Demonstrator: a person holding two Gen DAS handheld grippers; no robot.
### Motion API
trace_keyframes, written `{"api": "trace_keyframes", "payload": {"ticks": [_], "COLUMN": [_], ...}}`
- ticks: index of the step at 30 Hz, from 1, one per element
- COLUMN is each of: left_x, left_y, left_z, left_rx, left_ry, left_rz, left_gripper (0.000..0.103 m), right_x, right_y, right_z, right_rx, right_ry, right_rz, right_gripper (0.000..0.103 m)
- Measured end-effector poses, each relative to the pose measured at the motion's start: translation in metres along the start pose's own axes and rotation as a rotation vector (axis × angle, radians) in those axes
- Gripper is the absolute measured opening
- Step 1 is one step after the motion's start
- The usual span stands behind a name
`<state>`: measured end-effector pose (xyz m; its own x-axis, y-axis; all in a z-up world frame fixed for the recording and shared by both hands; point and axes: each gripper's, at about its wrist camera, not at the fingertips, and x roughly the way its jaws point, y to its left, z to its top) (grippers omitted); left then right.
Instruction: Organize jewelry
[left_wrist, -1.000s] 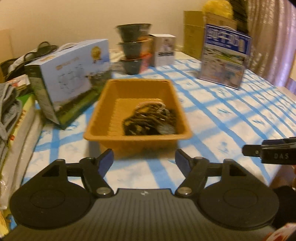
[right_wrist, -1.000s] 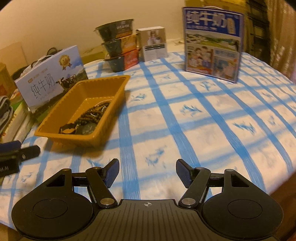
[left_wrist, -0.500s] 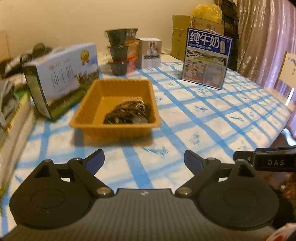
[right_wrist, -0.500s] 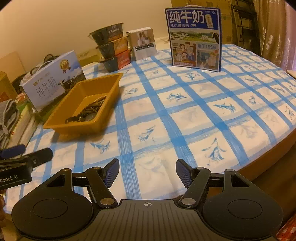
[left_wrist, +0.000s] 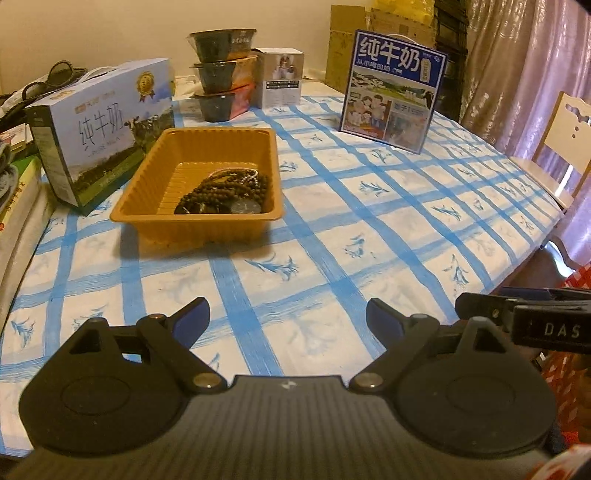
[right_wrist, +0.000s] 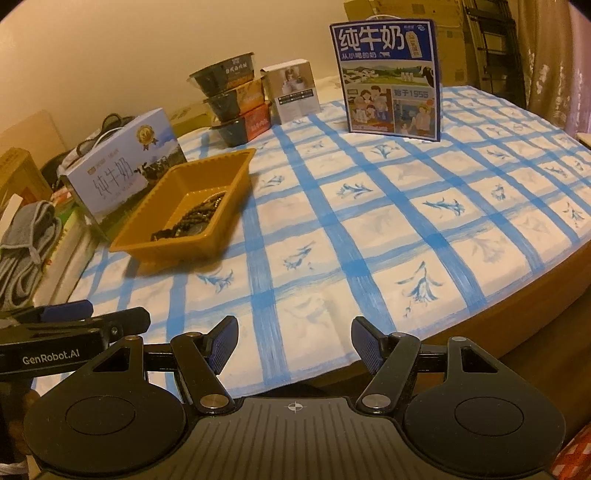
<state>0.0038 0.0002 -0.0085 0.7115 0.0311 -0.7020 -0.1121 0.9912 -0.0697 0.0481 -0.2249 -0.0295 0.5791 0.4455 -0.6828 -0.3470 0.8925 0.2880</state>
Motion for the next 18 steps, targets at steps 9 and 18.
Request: {"api": "trace_keyframes", "payload": {"ticks": [9,18], "left_x": [0.0016,0.0029], "left_y": [-0.0044,-0.0055], "left_z": [0.0003,0.0004], "left_rx": [0.011,0.014], "left_ry": [0.01,0.013], "left_rz": [-0.001,-0.004], "left_gripper": [0.091,0.091], "right_x": [0.0016,0.0042], "right_y": [-0.0039,-0.0041], "right_z": [-0.002,-0.0022], "right_rx": [0.005,0.004], "right_ry": [0.008,0.013], "right_rz": [-0.005,-0.005], "right_gripper": [0.068,0.068]}}
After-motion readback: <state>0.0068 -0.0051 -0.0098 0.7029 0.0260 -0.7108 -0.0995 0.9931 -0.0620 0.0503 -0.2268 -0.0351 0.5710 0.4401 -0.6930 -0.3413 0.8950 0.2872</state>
